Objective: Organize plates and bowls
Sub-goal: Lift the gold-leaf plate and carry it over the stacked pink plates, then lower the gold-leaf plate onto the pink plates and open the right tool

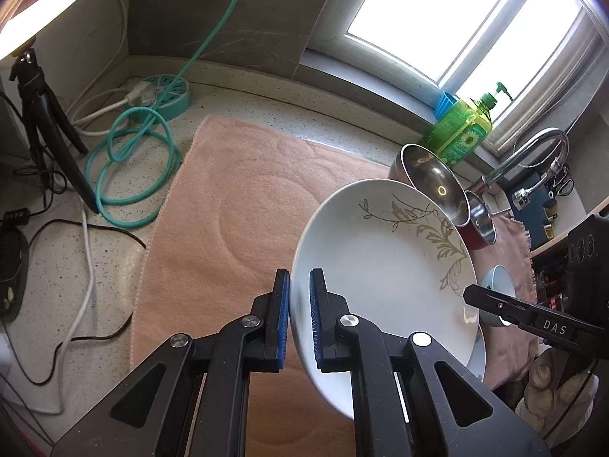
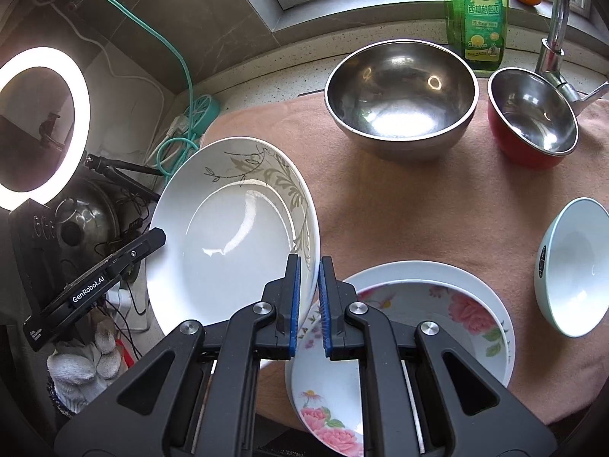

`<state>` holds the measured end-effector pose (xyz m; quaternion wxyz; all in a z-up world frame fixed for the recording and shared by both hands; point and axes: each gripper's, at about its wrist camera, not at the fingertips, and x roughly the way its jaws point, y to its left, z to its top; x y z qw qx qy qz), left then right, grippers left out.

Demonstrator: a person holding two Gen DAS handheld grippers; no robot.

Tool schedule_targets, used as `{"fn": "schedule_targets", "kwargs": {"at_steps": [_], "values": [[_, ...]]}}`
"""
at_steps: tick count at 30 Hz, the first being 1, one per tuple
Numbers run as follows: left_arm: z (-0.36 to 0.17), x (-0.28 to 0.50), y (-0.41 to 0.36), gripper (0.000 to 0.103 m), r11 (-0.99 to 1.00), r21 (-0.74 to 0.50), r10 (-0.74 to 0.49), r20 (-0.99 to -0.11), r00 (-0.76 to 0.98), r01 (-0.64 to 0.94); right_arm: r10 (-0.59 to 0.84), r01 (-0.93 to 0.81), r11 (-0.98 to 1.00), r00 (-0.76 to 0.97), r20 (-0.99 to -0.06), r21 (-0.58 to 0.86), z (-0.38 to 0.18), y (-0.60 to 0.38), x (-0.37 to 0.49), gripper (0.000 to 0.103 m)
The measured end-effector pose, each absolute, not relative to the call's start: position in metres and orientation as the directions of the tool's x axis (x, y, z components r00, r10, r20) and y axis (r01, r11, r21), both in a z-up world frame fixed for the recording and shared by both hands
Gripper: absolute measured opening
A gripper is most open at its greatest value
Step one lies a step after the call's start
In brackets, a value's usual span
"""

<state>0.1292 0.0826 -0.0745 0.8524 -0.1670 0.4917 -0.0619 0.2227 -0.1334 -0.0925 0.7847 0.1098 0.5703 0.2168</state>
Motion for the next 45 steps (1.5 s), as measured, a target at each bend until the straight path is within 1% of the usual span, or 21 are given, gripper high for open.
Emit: {"fn": "schedule_targets", "kwargs": {"at_steps": [14, 31, 45], "values": [[-0.083, 0.087, 0.025, 0.009, 0.931, -0.354, -0.268, -0.827, 0.494, -0.087, 0.454, -0.23, 0.883, 0.207, -0.867, 0.408, -0.104, -0.193, 0.19, 0.009], [-0.1, 0.062, -0.029, 0.009, 0.926, -0.369, -0.297, -0.842, 0.451, -0.079, 0.42, -0.197, 0.902, 0.195, -0.887, 0.384, -0.12, -0.252, 0.166, 0.009], [-0.111, 0.058, -0.045, 0.009, 0.931, -0.354, -0.286, -0.857, 0.428, -0.086, 0.4, -0.198, 0.91, 0.184, -0.898, 0.365, -0.13, -0.26, 0.162, 0.009]]}}
